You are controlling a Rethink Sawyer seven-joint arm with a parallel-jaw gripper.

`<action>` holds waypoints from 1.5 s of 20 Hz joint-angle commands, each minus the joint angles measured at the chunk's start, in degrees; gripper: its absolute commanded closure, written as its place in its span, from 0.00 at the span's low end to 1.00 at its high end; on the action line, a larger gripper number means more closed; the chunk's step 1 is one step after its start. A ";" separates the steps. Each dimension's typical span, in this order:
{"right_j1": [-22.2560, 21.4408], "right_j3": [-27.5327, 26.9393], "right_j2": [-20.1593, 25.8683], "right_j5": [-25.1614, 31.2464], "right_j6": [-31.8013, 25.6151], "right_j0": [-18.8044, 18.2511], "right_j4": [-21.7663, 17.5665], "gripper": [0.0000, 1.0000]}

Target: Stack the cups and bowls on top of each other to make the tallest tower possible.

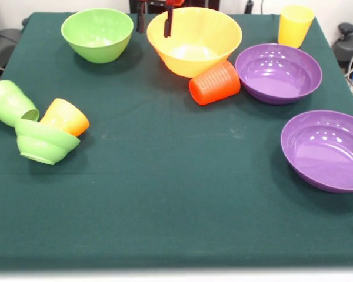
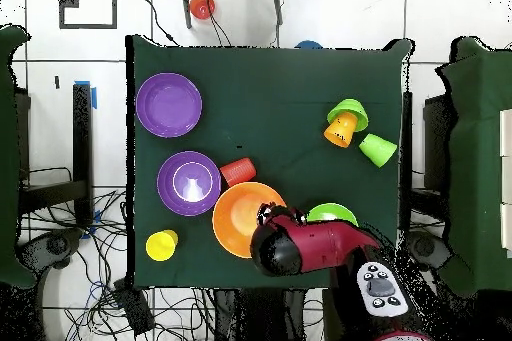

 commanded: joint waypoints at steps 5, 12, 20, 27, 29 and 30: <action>7.11 -2.40 1.72 -3.40 0.89 0.30 -4.90 0.00; 13.19 -6.18 -1.85 -7.58 2.40 1.96 -6.49 0.00; 17.51 -9.52 -4.33 -10.45 3.32 5.74 -4.23 0.00; 21.43 -12.48 -6.08 -12.84 3.58 7.06 -3.13 0.00; 21.63 -12.72 -6.08 -12.89 3.17 6.73 -3.24 0.00; 21.68 -12.81 -6.15 -12.96 3.02 6.72 -3.32 0.00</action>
